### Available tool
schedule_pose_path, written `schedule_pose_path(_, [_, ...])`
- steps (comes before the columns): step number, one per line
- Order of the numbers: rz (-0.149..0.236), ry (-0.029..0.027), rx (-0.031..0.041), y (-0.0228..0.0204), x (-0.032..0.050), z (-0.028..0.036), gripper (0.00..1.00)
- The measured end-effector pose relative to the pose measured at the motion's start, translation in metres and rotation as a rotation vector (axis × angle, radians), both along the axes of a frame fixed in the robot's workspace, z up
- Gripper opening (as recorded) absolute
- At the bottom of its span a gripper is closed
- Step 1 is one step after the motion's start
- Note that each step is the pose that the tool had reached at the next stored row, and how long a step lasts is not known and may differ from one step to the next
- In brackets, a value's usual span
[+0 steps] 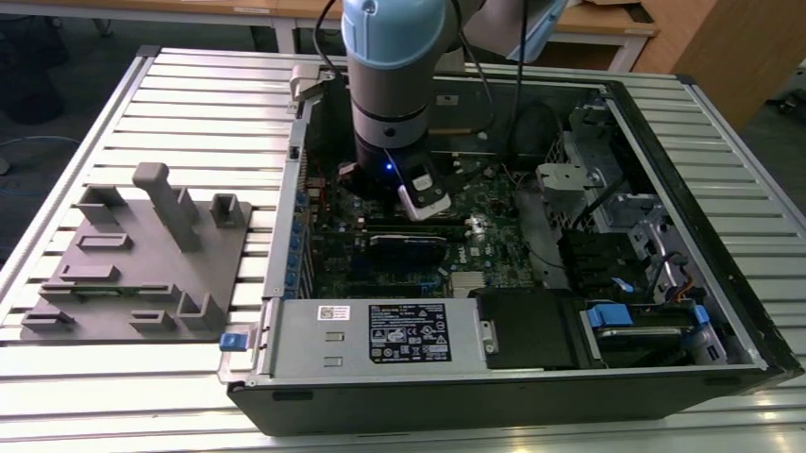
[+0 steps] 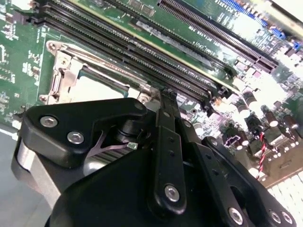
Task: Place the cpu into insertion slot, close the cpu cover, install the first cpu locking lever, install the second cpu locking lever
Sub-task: 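Install the second cpu locking lever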
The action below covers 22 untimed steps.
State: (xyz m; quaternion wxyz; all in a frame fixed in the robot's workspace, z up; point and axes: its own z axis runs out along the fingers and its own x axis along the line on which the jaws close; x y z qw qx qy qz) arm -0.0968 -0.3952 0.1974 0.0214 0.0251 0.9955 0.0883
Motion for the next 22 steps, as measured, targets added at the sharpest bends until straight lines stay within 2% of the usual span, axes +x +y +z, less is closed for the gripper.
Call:
schedule_pose_path(12, [0.000, 0.0003, -0.0005, -0.0001, 0.0000, 0.0290, 0.10])
schedule_pose_path(16, [0.000, 0.0001, -0.0009, -0.0001, 0.0000, 0.0311, 0.10])
schedule_pose_path(18, [0.000, 0.0003, -0.0101, 0.0001, 0.0002, 0.0312, 0.10])
schedule_pose_path(20, [-0.002, 0.0003, -0.0241, 0.0004, 0.0002, 0.0312, 0.10])
schedule_pose_path(22, [-0.002, 0.0003, -0.0262, 0.0004, 0.0002, 0.0312, 0.10])
